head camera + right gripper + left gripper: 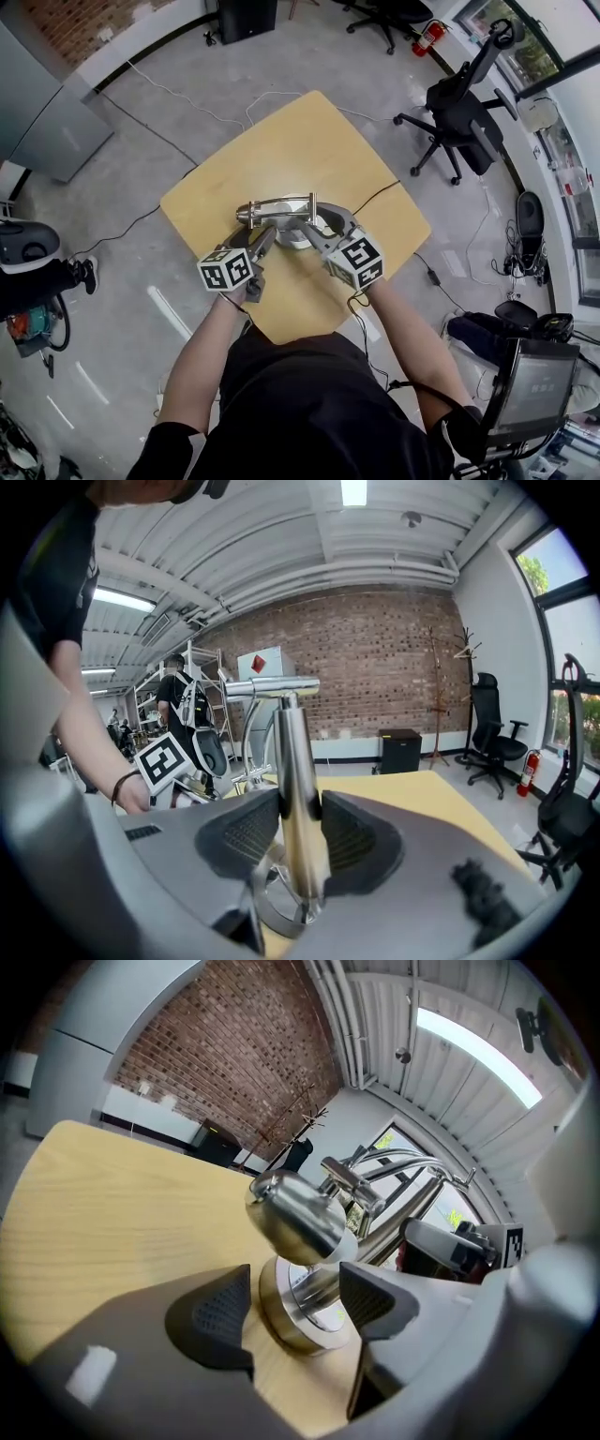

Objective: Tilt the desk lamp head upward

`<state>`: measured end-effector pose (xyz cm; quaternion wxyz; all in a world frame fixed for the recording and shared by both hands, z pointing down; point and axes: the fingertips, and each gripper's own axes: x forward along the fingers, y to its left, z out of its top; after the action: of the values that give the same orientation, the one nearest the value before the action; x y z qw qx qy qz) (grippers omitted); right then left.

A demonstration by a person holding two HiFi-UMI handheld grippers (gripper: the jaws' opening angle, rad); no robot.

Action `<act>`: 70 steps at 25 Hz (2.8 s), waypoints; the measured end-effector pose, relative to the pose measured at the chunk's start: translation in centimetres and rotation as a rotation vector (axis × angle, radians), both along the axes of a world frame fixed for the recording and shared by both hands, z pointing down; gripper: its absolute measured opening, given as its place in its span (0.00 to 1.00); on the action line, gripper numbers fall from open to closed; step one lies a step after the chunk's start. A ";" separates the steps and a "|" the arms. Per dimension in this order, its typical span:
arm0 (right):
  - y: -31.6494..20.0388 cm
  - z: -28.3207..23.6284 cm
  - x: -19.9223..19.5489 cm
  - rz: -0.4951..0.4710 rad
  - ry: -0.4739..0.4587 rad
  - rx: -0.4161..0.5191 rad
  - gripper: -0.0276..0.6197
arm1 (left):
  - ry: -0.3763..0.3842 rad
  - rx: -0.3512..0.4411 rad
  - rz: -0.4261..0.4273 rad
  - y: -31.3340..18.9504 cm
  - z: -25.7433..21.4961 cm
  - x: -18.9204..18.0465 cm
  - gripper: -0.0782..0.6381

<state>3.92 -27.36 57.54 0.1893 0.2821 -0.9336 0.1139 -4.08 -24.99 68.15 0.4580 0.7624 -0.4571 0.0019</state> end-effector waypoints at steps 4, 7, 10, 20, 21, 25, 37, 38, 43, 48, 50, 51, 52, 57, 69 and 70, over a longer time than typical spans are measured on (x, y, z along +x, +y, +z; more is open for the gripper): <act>0.0 0.0 0.5 0.003 0.001 -0.004 0.26 | 0.045 0.018 -0.042 -1.0 -0.5 0.7 0.49; 0.0 0.0 0.8 -0.001 0.004 -0.008 0.26 | 0.039 0.043 -0.048 -1.5 -1.4 0.6 0.48; 0.1 0.1 0.9 -0.003 0.003 -0.007 0.26 | 0.026 0.049 -0.051 -1.3 -1.9 0.1 0.48; 0.2 0.4 0.7 -0.001 0.002 -0.003 0.26 | -0.089 0.126 -0.066 -1.0 -4.1 -3.3 0.47; 0.2 0.5 0.7 -0.001 0.002 -0.003 0.26 | -0.108 0.143 -0.067 -1.0 -4.7 -3.7 0.47; 0.0 0.3 1.2 -0.002 0.001 -0.002 0.26 | -0.185 0.210 -0.062 -1.0 -7.3 -5.0 0.47; -0.3 0.4 0.9 -0.010 0.026 -0.003 0.26 | -0.349 0.345 -0.062 -1.2 -12.9 -7.7 0.45; -0.3 0.4 0.9 -0.010 0.028 -0.002 0.26 | -0.367 0.359 -0.061 -1.3 -13.4 -7.9 0.45; -0.4 0.5 0.8 -0.011 0.037 0.003 0.26 | -0.464 0.454 -0.047 -1.4 -16.7 -8.2 0.45; -0.2 0.5 0.7 -0.012 0.043 0.008 0.26 | -0.559 0.542 -0.032 -1.4 -19.8 -8.2 0.45; -0.2 0.4 0.6 -0.011 0.044 0.009 0.26 | -0.607 0.581 -0.027 -1.5 -21.0 -8.0 0.45; -0.2 0.5 0.6 -0.011 0.045 0.009 0.26 | -0.630 0.604 -0.025 -1.5 -21.7 -7.9 0.45; -0.3 0.6 0.6 -0.012 0.047 0.010 0.26 | -0.654 0.626 -0.021 -1.6 -22.2 -7.8 0.45; -0.9 1.3 0.8 -0.011 0.050 0.010 0.26 | -0.759 0.748 0.037 -2.5 -24.6 -6.4 0.46; -0.9 1.3 0.8 -0.012 0.041 0.012 0.26 | -0.898 0.932 0.126 -2.6 -30.0 -2.9 0.46; -1.0 1.4 0.8 -0.013 0.041 0.012 0.26 | -0.909 0.951 0.132 -2.6 -30.2 -2.6 0.46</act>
<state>4.70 -28.32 58.98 0.2073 0.2795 -0.9320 0.1012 -6.71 -27.64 37.94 -0.1682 0.8313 -0.5082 0.1496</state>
